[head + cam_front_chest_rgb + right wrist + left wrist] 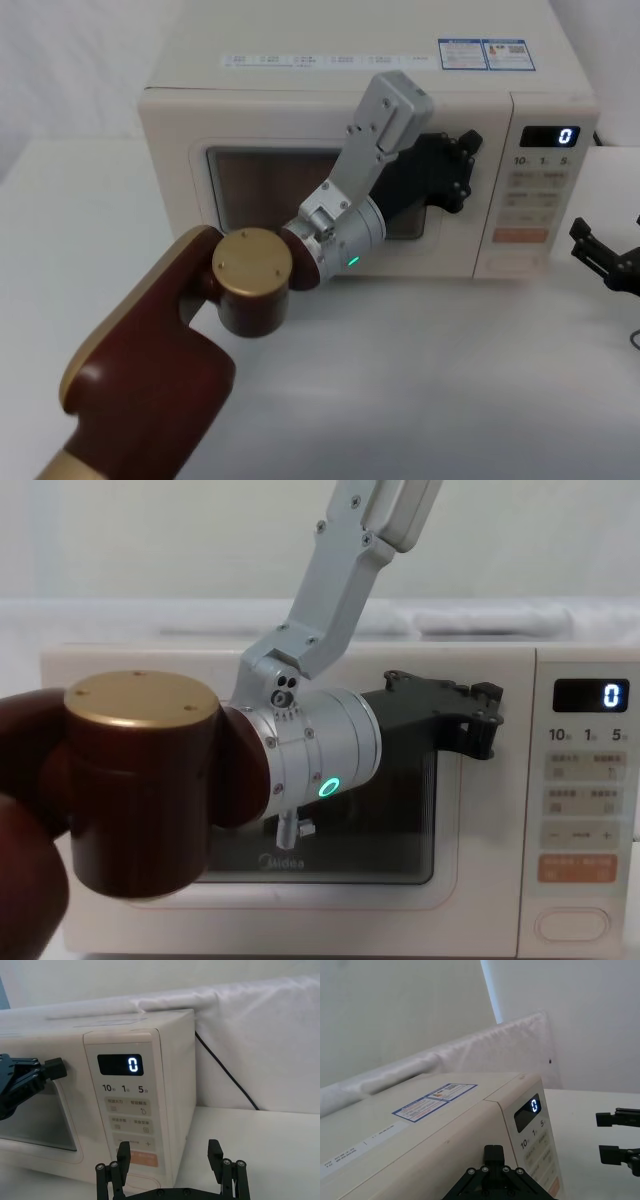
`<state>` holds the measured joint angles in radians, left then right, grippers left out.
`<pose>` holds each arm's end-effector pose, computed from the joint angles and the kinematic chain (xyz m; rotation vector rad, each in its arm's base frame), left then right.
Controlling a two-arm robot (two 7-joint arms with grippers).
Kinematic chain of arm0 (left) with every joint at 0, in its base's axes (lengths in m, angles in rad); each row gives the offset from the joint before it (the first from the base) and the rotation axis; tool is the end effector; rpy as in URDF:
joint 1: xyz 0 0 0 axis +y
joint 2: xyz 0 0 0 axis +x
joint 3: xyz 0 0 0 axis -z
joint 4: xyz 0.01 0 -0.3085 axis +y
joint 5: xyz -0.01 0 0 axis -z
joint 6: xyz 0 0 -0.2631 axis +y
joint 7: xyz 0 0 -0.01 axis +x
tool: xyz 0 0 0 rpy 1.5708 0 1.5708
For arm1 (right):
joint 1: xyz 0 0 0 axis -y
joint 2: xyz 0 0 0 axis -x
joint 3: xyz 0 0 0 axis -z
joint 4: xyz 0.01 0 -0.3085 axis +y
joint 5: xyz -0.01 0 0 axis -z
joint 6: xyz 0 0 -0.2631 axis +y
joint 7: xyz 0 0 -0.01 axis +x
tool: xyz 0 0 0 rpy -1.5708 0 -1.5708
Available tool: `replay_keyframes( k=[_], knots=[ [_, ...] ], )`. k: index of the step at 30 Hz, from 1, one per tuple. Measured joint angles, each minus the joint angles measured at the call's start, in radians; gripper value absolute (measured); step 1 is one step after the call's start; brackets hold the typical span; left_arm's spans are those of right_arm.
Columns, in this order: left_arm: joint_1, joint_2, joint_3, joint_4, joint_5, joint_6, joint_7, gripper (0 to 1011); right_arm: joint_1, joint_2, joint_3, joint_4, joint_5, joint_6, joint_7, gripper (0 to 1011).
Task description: Press the button to open the microwave door with one hand; close the microwave door with the other hand.
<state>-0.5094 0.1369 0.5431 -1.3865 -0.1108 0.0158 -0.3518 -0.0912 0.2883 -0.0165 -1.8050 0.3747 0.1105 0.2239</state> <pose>0.3943 -0.0913 -0.2203 0.0341 -0.3168 0.7310 0.2545 -0.0680 -0.2710 0.0824 0.0456 -1.2535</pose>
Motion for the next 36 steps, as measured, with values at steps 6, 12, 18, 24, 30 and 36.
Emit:
replay_keyframes(
  k=[6, 12, 18, 24, 30, 36],
  knots=[
    [0.002, -0.011, -0.01, 0.005, 0.015, 0.008, 0.01, 0, 0.0, 0.0, 0.0, 0.0, 0.0, 0.0, 0.0, 1002],
    [0.026, -0.002, -0.029, -0.027, -0.028, 0.018, -0.033, 0, 0.0, 0.0, 0.0, 0.0, 0.0, 0.0, 0.0, 1002],
    [0.092, 0.04, -0.03, -0.117, -0.102, 0.055, -0.086, 0, 0.0, 0.0, 0.0, 0.0, 0.0, 0.0, 0.0, 1002],
    [0.165, 0.083, -0.045, -0.214, -0.148, 0.085, -0.07, 0, 0.0, 0.0, 0.0, 0.0, 0.0, 0.0, 0.0, 1002],
    [0.259, 0.121, -0.095, -0.303, -0.165, 0.088, 0.006, 0, 0.0, 0.0, 0.0, 0.0, 0.0, 0.0, 0.0, 1002],
    [0.365, 0.141, -0.157, -0.37, -0.172, 0.071, 0.08, 0, 0.0, 0.0, 0.0, 0.0, 0.0, 0.0, 0.0, 1002]
  ],
)
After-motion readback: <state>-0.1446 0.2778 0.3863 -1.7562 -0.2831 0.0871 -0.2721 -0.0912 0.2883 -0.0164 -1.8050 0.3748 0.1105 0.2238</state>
